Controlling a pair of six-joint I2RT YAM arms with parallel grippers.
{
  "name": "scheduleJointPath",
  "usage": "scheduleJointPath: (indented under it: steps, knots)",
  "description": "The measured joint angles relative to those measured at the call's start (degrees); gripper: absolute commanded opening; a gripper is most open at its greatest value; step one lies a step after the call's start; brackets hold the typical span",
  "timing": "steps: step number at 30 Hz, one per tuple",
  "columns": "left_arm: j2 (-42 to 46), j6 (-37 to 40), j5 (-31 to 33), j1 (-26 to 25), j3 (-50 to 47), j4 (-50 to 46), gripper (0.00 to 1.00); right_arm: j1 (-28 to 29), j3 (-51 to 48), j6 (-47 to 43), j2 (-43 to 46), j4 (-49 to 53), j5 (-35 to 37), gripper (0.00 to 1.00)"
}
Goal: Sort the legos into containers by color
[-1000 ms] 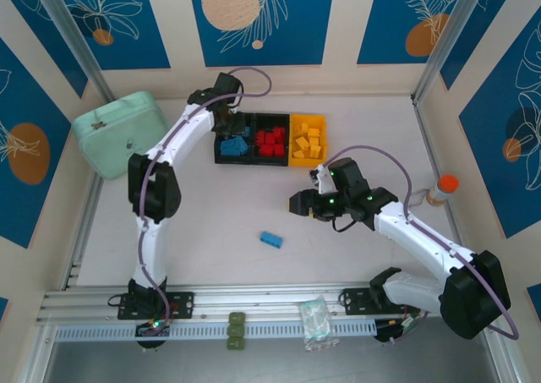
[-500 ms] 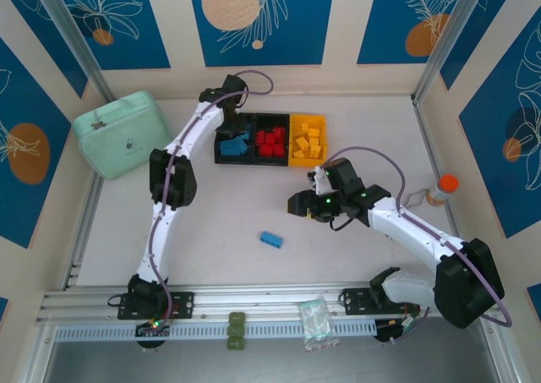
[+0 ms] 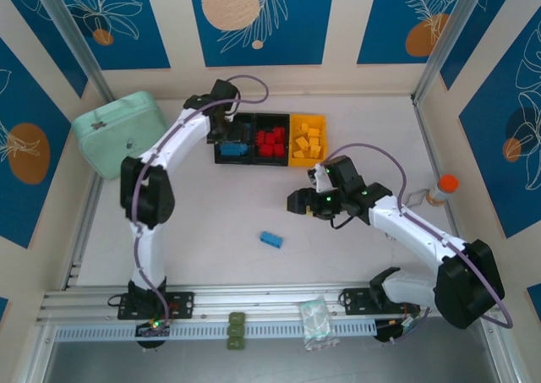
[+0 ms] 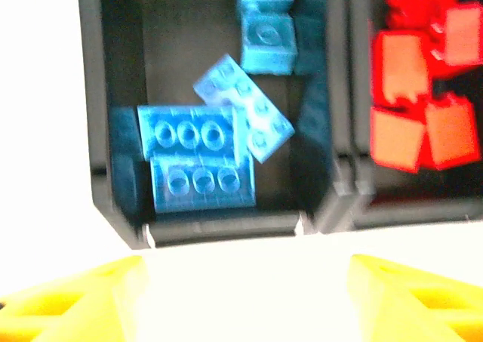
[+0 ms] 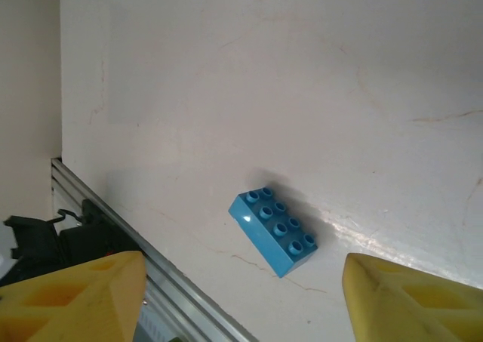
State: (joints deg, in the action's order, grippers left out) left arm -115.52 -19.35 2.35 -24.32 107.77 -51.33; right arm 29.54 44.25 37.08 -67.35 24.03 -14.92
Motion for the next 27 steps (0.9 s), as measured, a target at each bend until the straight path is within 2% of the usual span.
scheduleJointPath:
  steps: [4,10,16,22,27]
  knots:
    - [10.21,0.2,-2.6,-2.58,-11.28,3.41,0.79,-1.18,0.0,-1.11,5.07,3.41,1.73,0.74]
    - [16.94,-0.5,-7.37,-6.8,-24.5,6.95,0.85,-4.94,-0.22,-0.98,11.08,10.43,3.02,0.74]
    - [21.81,-4.79,-8.79,-15.67,-36.0,11.32,0.91,-7.3,-2.75,1.51,15.19,16.35,2.95,0.77]
    - [23.41,-9.81,-8.2,-24.85,-42.34,15.17,0.94,-8.26,-4.31,4.17,15.41,22.93,3.67,0.77]
    - [23.17,-12.33,-6.36,-29.27,-43.65,15.87,0.95,-9.05,-6.6,6.45,18.82,25.27,4.02,0.77]
